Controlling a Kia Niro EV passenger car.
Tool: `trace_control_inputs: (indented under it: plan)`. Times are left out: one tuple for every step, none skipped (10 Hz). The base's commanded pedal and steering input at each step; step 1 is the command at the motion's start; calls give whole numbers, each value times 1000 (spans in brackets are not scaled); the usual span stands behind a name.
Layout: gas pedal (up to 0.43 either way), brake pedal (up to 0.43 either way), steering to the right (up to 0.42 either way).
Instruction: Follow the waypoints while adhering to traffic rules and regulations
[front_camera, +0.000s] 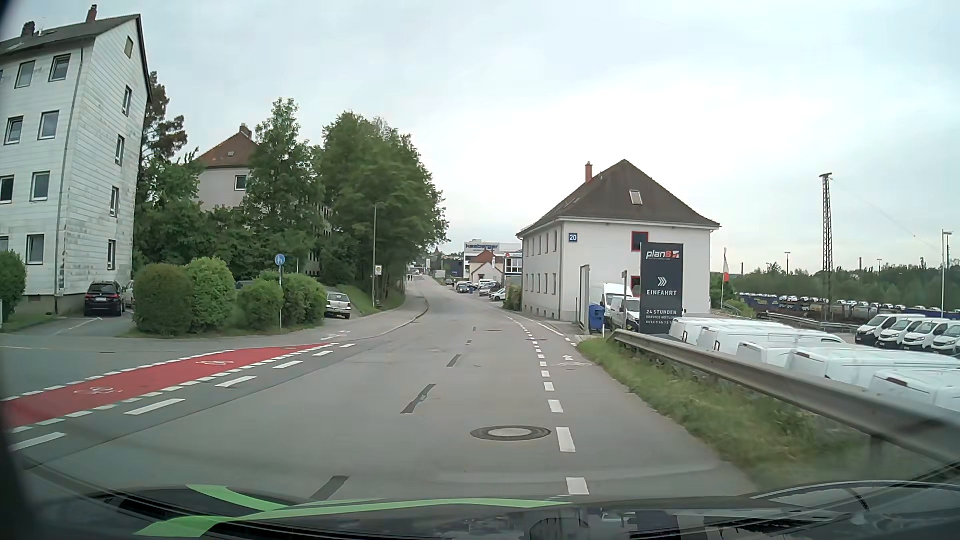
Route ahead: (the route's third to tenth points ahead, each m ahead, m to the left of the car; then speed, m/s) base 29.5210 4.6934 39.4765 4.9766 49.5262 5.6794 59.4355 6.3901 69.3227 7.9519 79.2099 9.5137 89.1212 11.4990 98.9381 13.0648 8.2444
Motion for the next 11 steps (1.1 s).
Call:
trace_control_inputs:
  plan:
    - [67,0,-9]
    - [59,0,-10]
    - [59,0,-9]
    - [59,0,-9]
    - [47,0,-9]
    - [47,0,-9]
    - [59,0,-9]
    - [59,0,-9]
    - [59,0,-9]
    - [59,0,-9]
    - [59,0,-9]
